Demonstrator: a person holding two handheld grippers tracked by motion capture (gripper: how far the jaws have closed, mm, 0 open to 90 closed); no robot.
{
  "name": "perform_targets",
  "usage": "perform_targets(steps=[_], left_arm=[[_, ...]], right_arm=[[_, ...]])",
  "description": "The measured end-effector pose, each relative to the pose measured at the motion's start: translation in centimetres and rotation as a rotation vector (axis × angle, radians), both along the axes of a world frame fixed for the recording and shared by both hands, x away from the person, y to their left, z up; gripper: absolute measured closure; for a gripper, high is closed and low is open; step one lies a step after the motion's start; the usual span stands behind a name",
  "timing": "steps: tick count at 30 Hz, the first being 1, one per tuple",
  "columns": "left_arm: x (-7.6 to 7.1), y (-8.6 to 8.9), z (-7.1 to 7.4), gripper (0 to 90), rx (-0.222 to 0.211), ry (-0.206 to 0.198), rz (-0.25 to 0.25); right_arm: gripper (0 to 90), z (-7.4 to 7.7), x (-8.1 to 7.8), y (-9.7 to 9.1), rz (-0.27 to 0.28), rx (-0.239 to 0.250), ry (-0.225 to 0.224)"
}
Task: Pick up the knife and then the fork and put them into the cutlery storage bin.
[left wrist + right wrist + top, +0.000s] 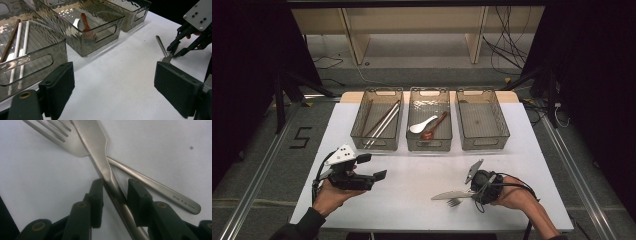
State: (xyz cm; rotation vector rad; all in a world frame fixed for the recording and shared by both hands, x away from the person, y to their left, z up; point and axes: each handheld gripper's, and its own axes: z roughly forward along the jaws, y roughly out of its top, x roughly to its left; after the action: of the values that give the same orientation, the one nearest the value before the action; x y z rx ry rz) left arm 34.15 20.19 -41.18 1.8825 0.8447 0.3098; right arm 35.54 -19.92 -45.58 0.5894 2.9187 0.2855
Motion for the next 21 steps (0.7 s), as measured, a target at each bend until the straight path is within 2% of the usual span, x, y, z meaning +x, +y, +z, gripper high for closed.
perform_targets(steps=[2, 10, 16, 21], left_arm=[[0.01, 0.0, -0.01, 16.2, 0.001, 0.002, 0.0], [0.02, -0.08, -0.08, 16.2, 0.008, 0.005, -0.005], [0.02, -0.1, -0.07, 16.3, 0.01, 0.003, -0.007], [0.03, -0.06, -0.06, 16.3, 0.01, 0.003, -0.006]], right_arm=[[69.8, 0.04, -0.12, 0.22, 0.009, -0.016, 0.001], [79.4, 0.01, -0.25, 0.46, 0.035, -0.024, 0.016], [80.5, 0.06, -0.24, 0.53, 0.036, -0.029, 0.026], [80.9, 0.07, -0.34, 0.64, 0.038, -0.033, 0.016]])
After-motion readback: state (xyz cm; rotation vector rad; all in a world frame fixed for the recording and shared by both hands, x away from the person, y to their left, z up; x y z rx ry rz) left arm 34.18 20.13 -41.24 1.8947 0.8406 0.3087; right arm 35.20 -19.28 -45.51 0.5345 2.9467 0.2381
